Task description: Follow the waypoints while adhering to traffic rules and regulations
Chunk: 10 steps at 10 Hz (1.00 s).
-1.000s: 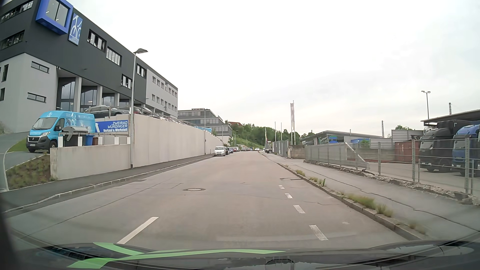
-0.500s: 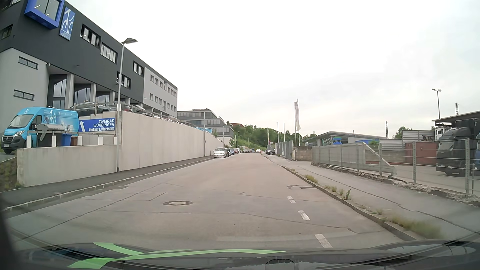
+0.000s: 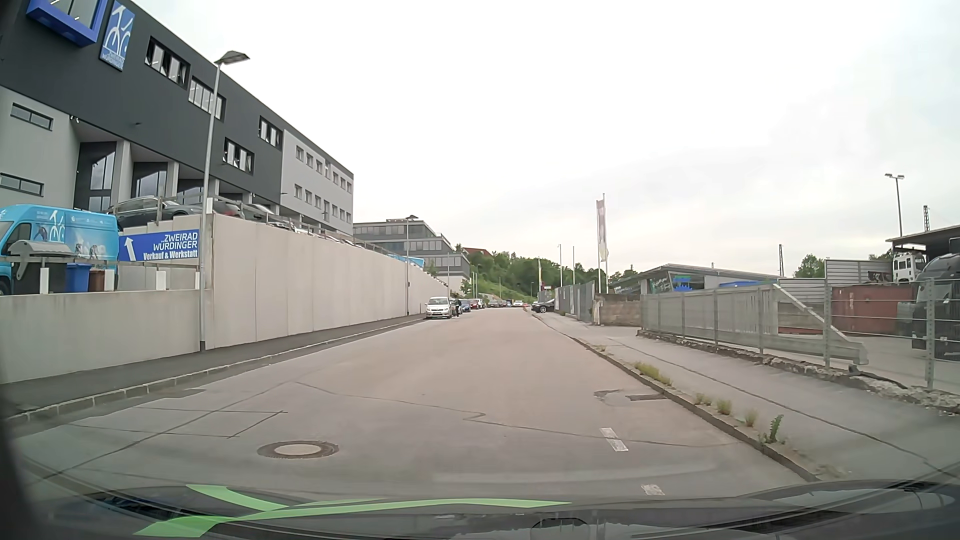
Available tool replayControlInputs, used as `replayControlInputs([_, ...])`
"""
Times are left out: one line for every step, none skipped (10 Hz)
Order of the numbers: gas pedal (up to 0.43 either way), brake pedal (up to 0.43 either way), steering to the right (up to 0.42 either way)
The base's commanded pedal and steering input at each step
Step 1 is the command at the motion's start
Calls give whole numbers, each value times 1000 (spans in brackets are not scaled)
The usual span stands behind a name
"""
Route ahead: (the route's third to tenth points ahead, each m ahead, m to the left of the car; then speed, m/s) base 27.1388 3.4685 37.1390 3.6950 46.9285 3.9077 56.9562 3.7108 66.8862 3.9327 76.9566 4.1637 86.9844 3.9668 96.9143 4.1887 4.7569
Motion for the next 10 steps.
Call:
replayControlInputs([59, 0, -11])
replayControlInputs([59, 0, -10])
replayControlInputs([59, 0, -9])
replayControlInputs([59, 0, -7])
replayControlInputs([59, 0, -6])
replayControlInputs([59, 0, -6])
replayControlInputs([59, 0, -4])
replayControlInputs([59, 0, -4])
replayControlInputs([59, 0, -4])
replayControlInputs([59, 0, -4])
